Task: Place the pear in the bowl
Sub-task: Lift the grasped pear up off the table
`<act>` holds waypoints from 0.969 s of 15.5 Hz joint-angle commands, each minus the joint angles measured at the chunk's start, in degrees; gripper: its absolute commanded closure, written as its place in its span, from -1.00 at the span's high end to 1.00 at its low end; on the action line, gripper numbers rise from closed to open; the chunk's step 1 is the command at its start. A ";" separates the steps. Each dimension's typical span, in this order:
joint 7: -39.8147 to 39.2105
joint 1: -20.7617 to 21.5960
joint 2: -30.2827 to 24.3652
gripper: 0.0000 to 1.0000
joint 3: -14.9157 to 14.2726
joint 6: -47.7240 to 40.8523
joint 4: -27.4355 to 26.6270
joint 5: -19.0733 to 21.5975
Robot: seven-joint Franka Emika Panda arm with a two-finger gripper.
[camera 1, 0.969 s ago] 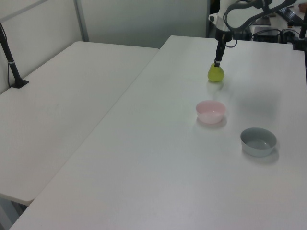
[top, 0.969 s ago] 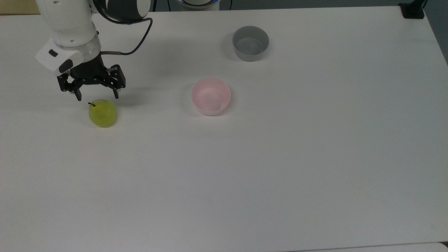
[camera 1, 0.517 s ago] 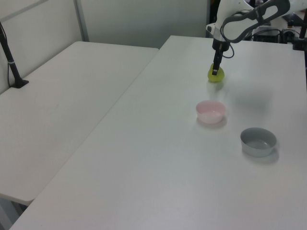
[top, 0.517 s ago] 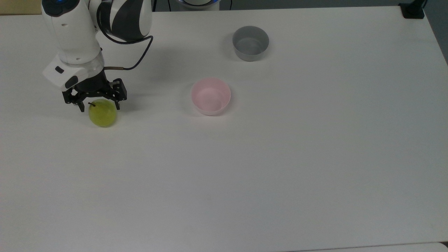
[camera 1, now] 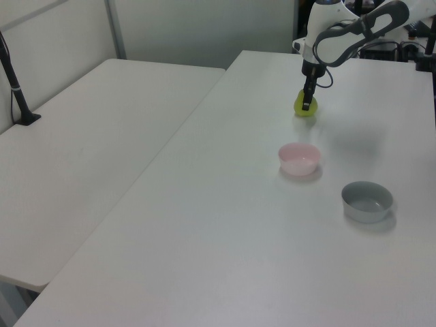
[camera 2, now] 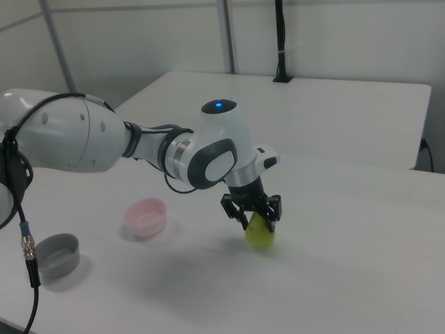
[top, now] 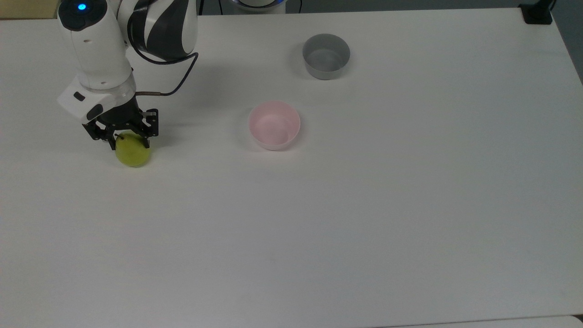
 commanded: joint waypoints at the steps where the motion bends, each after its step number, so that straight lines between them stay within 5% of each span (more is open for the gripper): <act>1: -0.34 0.24 -0.94 -0.86 -0.52 1.95 -1.65 -0.71; 9: 0.45 0.33 -9.90 -0.90 -0.52 -11.22 0.89 -0.19; 12: 0.81 0.50 -10.70 -0.90 0.01 -25.62 10.19 -0.10; 15: 1.85 0.76 -12.89 -0.90 0.36 -33.19 13.90 0.52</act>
